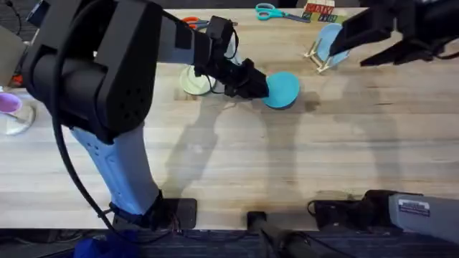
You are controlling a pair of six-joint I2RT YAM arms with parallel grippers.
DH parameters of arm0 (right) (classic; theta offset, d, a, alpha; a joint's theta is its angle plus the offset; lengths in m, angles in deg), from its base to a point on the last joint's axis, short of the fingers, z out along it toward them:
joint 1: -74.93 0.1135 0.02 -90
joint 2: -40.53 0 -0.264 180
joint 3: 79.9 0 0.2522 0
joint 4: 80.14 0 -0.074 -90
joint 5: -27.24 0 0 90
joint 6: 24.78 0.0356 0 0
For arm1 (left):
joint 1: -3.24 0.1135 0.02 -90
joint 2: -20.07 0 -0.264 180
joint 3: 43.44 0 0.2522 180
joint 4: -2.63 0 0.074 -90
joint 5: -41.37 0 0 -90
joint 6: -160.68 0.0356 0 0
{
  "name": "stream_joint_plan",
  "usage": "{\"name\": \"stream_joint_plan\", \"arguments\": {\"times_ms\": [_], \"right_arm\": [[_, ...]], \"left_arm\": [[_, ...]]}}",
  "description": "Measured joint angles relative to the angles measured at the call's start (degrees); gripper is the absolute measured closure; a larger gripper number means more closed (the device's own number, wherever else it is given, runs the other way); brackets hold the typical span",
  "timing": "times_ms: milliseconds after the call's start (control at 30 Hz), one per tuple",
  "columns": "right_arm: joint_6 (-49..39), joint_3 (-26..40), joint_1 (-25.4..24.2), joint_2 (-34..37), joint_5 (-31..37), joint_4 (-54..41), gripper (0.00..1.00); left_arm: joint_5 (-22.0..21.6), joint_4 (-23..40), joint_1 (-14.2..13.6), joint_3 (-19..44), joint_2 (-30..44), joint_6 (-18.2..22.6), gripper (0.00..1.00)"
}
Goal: Pick up the plates from the table one by one and place each into a slot on the dish rack.
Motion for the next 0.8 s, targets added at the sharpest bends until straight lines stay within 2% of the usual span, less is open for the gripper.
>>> {"name": "stream_joint_plan", "arguments": {"times_ms": [133, 267, 533, 800], "right_arm": [[-1.72, -0.02, 0.00, 3.68, -1.88, -1.70, 0.006], [-2.52, -2.13, 0.00, 5.38, -2.62, 0.77, 0.006], [-1.21, -13.28, 0.00, 5.56, -3.87, 9.99, 0.007], [0.89, -17.46, 0.26, 8.90, -8.04, 19.49, 0.006]], "left_arm": [[-0.01, 0.00, 0.00, 0.00, 0.00, 0.00, 0.961], [-0.02, 0.00, 0.00, 0.00, 0.00, 0.00, 0.961], [-0.02, 0.00, 0.00, 0.00, 0.00, 0.00, 0.960], [-0.04, 0.00, 0.00, 0.00, 0.00, 0.00, 0.960]]}}
